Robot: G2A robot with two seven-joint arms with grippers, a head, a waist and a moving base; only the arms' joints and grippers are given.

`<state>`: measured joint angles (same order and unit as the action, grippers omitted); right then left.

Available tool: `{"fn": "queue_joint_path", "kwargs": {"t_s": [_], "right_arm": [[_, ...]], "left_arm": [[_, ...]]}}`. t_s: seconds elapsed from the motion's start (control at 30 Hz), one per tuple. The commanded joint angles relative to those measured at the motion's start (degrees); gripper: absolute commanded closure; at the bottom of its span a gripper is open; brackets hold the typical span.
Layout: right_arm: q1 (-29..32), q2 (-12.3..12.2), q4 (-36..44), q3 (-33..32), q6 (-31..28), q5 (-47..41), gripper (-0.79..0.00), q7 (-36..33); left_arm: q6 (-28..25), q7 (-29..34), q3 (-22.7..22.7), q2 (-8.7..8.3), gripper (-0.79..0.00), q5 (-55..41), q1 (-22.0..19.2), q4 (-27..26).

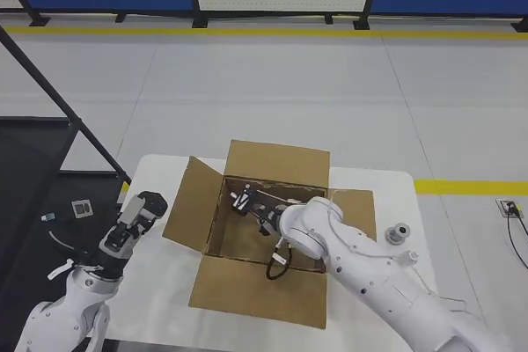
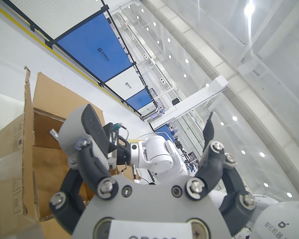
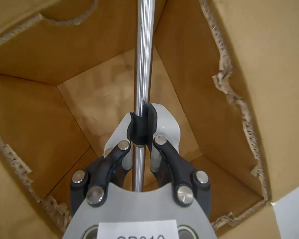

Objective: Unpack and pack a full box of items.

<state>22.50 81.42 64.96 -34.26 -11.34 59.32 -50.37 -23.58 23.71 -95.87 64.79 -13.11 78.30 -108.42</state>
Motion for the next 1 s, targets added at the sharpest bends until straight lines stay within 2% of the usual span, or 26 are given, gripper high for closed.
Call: {"fn": "queue_joint_path", "kwargs": {"t_s": [0.0, 0.23, 0.5, 0.6, 0.8, 0.97], "right_arm": [[-0.5, 0.8, -3.7, 0.6, 0.2, -0.4, 0.000, 0.6], [-1.5, 3.1, -12.7, 1.9, 0.0, -2.4, 0.000, 1.0], [-3.0, 5.6, -18.4, 3.4, -1.0, -3.2, -0.003, -0.1], [-3.6, 6.5, -20.4, 3.9, -1.5, -3.6, -0.129, -1.5], [-4.8, 8.2, -24.3, 4.2, -2.7, -4.9, -0.194, -2.1], [-5.4, 9.1, -25.9, 4.2, -3.3, -4.8, -0.200, -1.8]], "left_arm": [[0.0, 0.0, 0.0, 0.00, -0.785, 0.0, 0.0, 0.0], [0.0, 0.0, 0.0, 0.00, -0.785, 0.0, 0.0, 0.0], [0.0, 0.0, 0.0, 0.00, -0.785, 0.0, 0.0, 0.0], [0.0, 0.0, 0.0, 0.00, -0.785, 0.0, 0.0, 0.0], [0.0, 0.0, 0.0, 0.00, -0.785, 0.0, 0.0, 0.0], [0.0, 0.0, 0.0, 0.00, -0.785, 0.0, 0.0, 0.0]]}}
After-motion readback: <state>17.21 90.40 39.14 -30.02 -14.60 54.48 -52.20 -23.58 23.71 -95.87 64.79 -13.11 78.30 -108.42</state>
